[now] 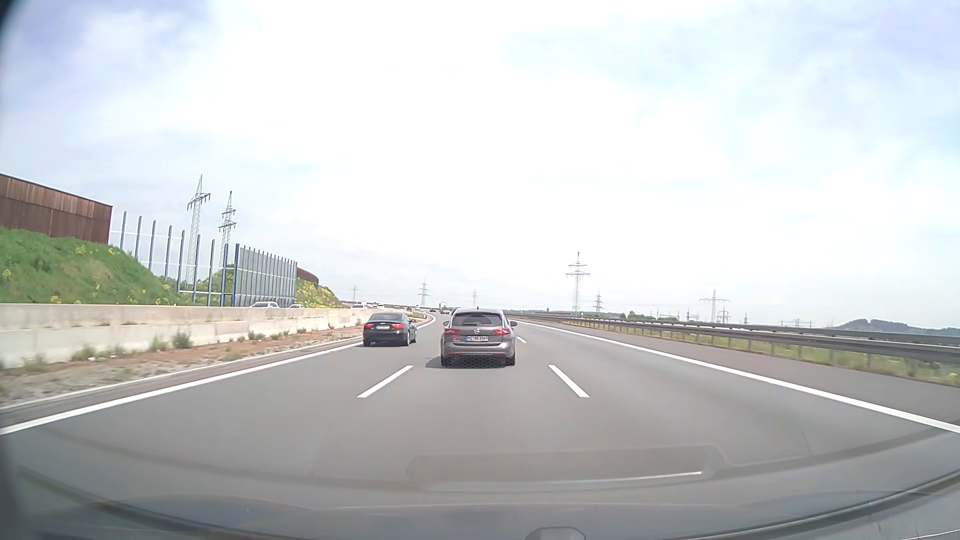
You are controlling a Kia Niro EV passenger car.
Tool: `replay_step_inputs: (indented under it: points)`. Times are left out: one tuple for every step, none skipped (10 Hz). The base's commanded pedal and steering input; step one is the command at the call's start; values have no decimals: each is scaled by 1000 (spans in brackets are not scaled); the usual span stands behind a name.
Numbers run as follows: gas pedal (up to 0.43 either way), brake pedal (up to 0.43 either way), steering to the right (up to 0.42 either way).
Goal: Follow the waypoints while adhering to traffic rules and regulations
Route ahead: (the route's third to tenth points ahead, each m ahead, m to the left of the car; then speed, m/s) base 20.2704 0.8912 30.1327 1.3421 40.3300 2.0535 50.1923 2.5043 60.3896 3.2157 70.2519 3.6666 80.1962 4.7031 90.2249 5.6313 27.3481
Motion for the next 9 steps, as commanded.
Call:
replay_step_inputs:
  points:
    - [150,0,-10]
    - [150,0,-10]
    - [189,0,-10]
    - [248,0,-9]
    - [287,0,-9]
    - [311,0,-9]
    - [331,0,-9]
    - [331,0,-9]
    - [331,0,-9]
